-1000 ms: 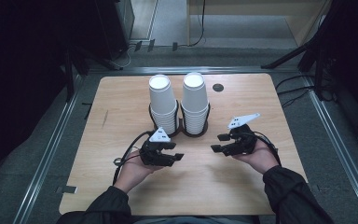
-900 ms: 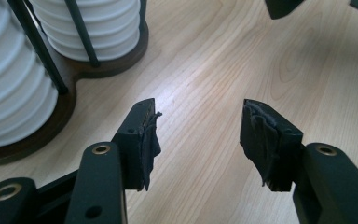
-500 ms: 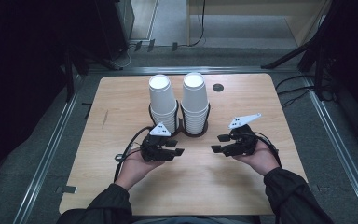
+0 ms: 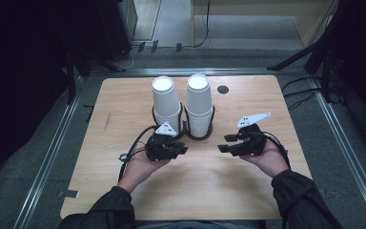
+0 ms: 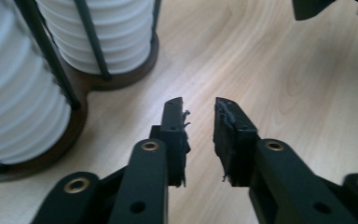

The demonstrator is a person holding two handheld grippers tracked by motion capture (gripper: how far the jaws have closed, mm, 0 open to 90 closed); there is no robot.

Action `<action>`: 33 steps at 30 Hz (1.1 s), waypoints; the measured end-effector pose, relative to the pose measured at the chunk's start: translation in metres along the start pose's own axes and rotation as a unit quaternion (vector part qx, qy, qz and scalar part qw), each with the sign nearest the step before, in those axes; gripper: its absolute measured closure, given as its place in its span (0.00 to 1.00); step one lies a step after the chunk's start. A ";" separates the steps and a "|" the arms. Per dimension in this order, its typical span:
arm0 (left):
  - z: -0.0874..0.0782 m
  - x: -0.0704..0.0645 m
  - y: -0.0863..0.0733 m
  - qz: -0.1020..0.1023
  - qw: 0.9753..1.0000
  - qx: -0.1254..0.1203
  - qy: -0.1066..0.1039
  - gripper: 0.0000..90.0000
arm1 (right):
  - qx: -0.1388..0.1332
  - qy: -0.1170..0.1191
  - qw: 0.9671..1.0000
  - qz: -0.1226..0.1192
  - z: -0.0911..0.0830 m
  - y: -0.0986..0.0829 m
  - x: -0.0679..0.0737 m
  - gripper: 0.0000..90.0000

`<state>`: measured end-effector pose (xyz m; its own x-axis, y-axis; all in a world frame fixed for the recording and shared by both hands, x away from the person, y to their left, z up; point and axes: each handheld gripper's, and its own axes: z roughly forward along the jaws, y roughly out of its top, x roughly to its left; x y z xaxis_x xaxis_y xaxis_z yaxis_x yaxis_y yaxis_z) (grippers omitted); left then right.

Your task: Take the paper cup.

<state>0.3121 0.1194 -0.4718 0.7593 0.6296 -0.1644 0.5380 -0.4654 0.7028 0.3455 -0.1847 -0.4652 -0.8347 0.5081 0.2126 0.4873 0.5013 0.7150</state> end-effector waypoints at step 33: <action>0.007 0.011 0.068 -0.043 0.997 -0.025 0.054 0.97 | 0.010 -0.008 0.999 -0.039 -0.010 0.096 -0.020 0.34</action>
<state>0.3599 0.0906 -0.4304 0.6660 0.7301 -0.1527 0.5789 -0.3768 0.7231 0.4067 -0.1539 -0.3941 -0.8660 0.4780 0.1471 0.4269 0.5531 0.7155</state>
